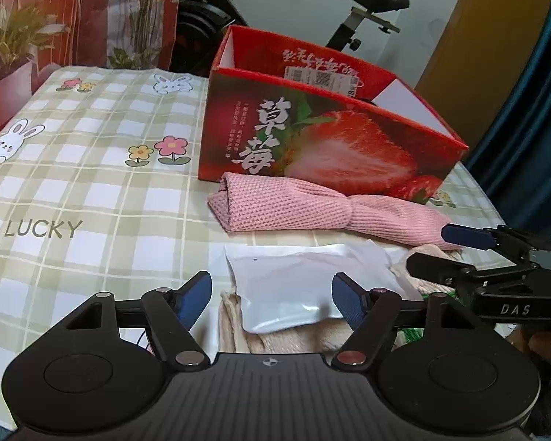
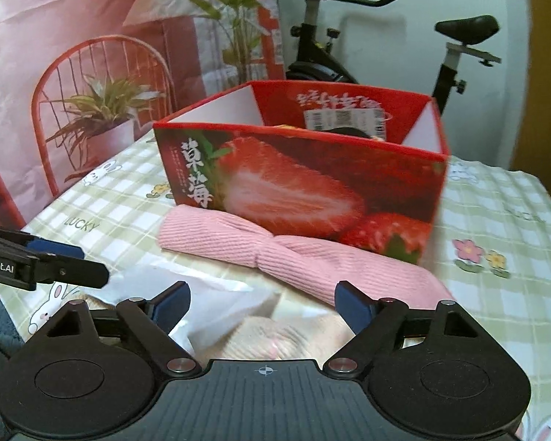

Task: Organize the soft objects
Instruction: 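Move both open grippers back toward the white plastic packet, then lower both open grippers around the white plastic packet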

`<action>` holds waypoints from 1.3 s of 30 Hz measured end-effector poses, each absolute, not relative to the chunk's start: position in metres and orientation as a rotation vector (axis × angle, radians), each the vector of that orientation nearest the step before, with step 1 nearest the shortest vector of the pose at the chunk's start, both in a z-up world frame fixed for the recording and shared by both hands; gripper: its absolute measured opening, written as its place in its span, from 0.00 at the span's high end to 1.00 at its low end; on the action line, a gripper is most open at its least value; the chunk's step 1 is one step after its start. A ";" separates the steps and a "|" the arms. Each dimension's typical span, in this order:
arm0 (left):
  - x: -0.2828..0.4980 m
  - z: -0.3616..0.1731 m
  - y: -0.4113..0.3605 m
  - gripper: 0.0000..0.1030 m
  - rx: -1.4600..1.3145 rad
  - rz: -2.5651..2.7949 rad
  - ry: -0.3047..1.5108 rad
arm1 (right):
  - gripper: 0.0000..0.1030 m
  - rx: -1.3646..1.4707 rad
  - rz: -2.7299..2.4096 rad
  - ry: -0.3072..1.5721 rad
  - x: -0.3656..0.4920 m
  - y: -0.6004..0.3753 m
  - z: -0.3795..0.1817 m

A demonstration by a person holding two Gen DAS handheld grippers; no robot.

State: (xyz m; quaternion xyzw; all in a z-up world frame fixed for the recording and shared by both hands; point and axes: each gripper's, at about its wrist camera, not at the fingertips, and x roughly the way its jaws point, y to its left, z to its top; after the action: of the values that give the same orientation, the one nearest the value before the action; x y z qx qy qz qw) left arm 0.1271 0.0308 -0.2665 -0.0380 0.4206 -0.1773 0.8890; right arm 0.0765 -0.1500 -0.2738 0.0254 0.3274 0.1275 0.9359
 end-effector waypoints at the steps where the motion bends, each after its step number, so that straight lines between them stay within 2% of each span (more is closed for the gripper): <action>1: 0.131 -0.269 0.031 0.30 -0.083 -0.368 0.884 | 0.19 0.052 0.262 0.672 0.079 -0.147 -0.276; 6: 0.138 -0.285 0.029 0.48 -0.120 -0.399 0.933 | 0.20 0.039 0.278 0.692 0.083 -0.136 -0.286; 20: 0.129 -0.292 0.032 0.48 -0.134 -0.406 0.916 | 0.23 0.029 0.283 0.689 0.065 -0.136 -0.298; 31: 0.131 -0.298 0.034 0.47 -0.178 -0.420 0.926 | 0.35 0.025 0.302 0.700 0.063 -0.135 -0.296; 34: 0.131 -0.298 0.034 0.47 -0.179 -0.420 0.926 | 0.41 0.052 0.312 0.704 0.063 -0.138 -0.293; 39: 0.131 -0.299 0.037 0.47 -0.190 -0.426 0.926 | 0.45 0.126 0.321 0.702 0.066 -0.148 -0.288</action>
State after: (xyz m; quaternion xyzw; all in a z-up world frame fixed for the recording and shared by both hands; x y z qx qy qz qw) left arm 0.1307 0.0372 -0.2986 -0.0908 0.4423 -0.2035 0.8687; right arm 0.0656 -0.1479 -0.2878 0.0616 0.3419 0.1566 0.9245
